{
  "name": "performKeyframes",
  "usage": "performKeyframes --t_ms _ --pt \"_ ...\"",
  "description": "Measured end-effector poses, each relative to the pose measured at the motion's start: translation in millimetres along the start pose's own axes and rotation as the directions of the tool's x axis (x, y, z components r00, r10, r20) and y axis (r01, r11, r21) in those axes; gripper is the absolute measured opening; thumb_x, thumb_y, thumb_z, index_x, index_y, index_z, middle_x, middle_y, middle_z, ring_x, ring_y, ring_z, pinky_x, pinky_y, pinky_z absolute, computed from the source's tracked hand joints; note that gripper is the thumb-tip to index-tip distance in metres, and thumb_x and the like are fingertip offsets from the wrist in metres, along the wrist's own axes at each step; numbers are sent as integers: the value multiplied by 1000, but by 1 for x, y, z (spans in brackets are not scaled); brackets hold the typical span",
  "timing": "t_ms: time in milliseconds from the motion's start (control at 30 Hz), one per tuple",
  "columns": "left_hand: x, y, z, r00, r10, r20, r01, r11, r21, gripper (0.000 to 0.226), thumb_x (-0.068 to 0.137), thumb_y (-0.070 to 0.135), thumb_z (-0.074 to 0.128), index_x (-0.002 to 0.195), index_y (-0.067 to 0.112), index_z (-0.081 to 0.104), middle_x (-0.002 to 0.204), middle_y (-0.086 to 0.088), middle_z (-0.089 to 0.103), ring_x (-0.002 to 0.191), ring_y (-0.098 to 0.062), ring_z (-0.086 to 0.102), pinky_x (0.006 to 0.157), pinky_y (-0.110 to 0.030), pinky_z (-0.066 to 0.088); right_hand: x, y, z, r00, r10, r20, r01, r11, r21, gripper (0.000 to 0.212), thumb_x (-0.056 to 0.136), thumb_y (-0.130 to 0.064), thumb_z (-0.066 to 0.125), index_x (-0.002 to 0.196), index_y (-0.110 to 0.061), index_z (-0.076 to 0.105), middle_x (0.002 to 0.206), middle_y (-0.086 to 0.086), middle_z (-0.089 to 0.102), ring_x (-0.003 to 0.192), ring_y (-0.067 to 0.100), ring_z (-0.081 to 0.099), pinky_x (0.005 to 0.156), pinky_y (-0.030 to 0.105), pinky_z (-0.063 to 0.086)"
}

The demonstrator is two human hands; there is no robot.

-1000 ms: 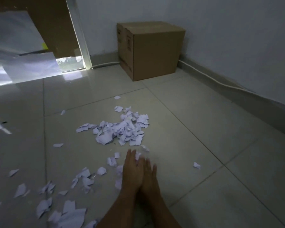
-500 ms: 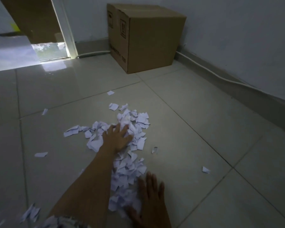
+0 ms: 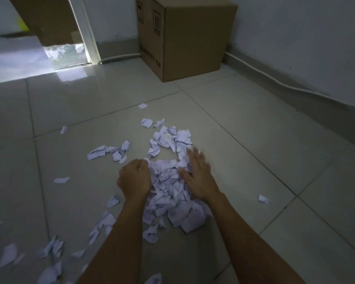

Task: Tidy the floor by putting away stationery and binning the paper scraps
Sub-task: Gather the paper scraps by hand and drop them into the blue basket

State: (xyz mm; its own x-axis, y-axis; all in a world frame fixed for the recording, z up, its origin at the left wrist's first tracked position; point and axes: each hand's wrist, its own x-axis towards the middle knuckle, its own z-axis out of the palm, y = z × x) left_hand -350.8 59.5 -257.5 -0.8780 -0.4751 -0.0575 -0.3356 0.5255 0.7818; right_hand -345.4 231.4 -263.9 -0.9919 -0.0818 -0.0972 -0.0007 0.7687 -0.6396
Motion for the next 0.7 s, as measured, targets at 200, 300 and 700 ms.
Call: performKeyframes --t_ms 200,300,700 --pt "-42 -44 2 958 80 274 -69 996 -50 40 98 19 37 132 0 48 147 -15 39 140 -28 29 115 -37 22 -4 -8 23 990 99 105 -95 995 -42 50 99 -44 32 143 -20 37 160 -2 14 149 15 1 119 40 -5" --pt "-55 -40 9 956 99 276 -103 995 1 39 99 11 34 131 -4 48 144 -22 42 139 -36 32 115 -42 20 -21 -28 53 986 148 -77 -135 980 147 43 101 -33 34 138 -14 46 154 1 32 146 15 18 121 38 3" --pt "-72 14 1 870 -192 453 470 599 -649 34 94 20 51 119 -1 61 115 -18 66 101 -27 64 98 -39 46 -41 -68 56 915 392 93 -193 223 955 28 98 -17 44 113 -6 64 109 10 70 102 23 66 90 28 51"
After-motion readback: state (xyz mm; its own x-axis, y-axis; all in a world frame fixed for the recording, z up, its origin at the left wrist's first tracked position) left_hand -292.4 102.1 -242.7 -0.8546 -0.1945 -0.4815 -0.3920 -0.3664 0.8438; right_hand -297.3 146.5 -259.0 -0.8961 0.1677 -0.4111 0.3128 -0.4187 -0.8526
